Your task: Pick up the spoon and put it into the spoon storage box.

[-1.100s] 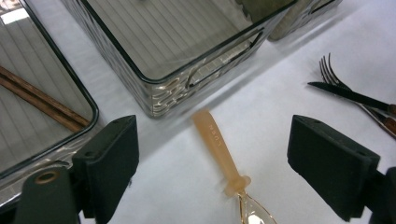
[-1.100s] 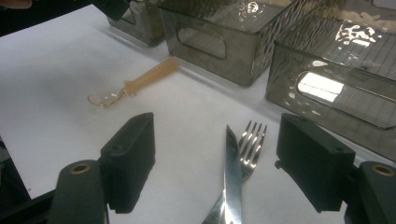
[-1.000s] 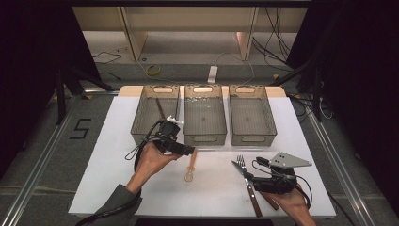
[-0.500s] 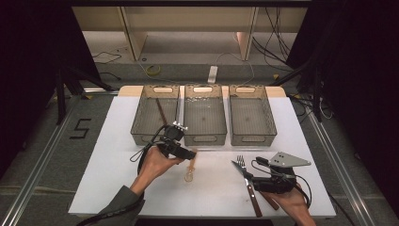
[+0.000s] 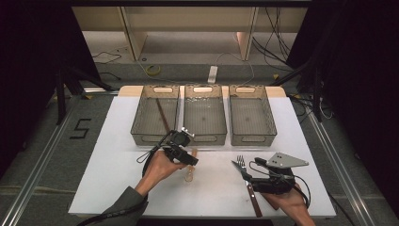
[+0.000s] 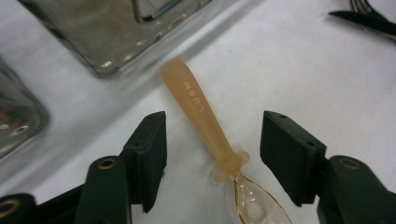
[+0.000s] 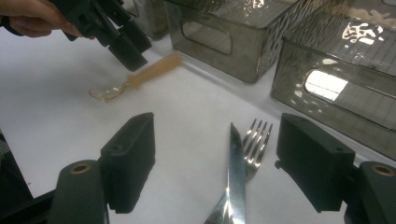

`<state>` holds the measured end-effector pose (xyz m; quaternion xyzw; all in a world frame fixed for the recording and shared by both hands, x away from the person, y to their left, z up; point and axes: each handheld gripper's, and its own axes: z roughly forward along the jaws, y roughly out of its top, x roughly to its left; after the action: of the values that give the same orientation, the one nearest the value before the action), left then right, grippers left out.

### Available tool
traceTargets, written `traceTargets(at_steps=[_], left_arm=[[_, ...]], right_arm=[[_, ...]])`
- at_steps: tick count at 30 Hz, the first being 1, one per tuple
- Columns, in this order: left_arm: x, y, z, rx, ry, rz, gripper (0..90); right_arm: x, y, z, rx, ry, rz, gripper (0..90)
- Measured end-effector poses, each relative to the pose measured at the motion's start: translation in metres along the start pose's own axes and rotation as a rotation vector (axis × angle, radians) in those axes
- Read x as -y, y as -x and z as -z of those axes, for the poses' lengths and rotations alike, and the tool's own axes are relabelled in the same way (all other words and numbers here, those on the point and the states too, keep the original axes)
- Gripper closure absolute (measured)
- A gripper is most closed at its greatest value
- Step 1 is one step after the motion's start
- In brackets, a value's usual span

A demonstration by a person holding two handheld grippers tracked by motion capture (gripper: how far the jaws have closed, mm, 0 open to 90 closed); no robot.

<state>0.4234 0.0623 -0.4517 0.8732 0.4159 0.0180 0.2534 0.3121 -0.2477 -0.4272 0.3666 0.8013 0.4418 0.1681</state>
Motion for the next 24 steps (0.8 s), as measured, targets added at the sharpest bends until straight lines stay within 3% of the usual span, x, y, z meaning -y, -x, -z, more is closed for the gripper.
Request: traceTargets(at_steps=[5, 7, 16, 24], left_arm=[[-0.002, 0.009, -0.012, -0.005, -0.043, -0.036, 47.0], [-0.003, 0.012, -0.012, -0.036, -0.052, -0.053, 49.4], [-0.002, 0.007, -0.016, -0.041, -0.064, -0.035, 52.6], [-0.003, 0.008, -0.019, -0.043, -0.069, -0.051, 56.5]], right_arm=[[0.0, -0.001, 0.0, -0.004, 0.001, 0.003, 28.7], [0.0, -0.002, 0.0, -0.004, 0.002, 0.003, 28.7], [0.0, -0.001, 0.0, -0.007, 0.001, 0.003, 28.8], [-0.001, -0.002, 0.0, -0.006, -0.002, 0.006, 29.0]])
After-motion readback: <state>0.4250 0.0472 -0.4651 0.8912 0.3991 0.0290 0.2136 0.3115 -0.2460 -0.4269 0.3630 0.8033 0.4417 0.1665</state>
